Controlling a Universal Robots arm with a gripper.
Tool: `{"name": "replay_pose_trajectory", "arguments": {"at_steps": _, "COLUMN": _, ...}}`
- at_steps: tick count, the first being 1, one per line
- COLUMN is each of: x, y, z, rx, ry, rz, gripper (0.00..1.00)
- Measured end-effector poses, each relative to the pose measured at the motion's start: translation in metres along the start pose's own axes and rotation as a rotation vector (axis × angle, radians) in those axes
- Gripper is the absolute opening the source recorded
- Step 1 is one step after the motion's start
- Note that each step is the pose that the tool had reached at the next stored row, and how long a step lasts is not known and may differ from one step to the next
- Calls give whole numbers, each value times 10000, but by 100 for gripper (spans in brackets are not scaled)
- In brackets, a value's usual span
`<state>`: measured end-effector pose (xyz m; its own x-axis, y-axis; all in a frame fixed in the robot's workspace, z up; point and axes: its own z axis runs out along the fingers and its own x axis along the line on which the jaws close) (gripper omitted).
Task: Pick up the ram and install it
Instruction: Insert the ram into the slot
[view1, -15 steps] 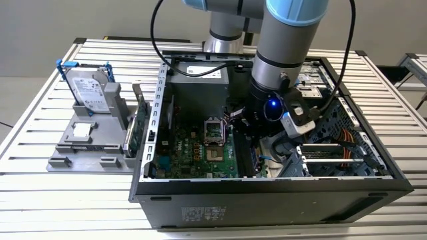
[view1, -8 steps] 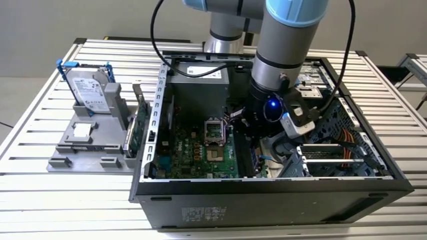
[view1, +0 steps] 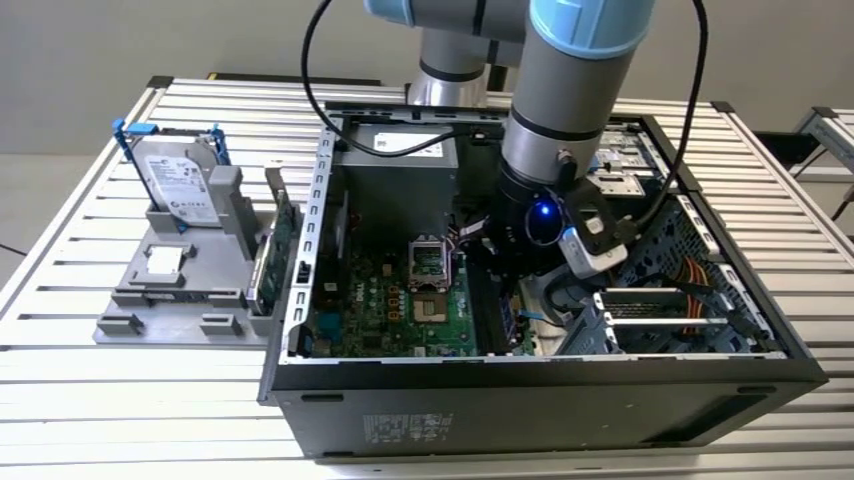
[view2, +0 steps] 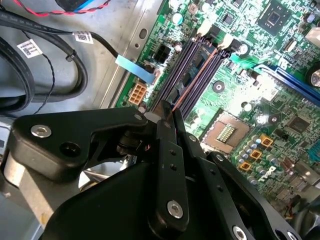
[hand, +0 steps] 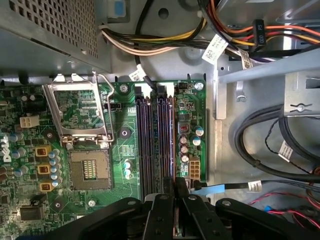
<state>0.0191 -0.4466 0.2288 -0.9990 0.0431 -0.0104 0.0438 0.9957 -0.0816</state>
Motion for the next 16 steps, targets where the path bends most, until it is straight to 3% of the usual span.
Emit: {"name": "replay_pose_trajectory", "arguments": {"at_steps": 16, "x": 0, "y": 2, "z": 20, "rx": 0, "ry": 0, "rz": -8, "gripper": 0}}
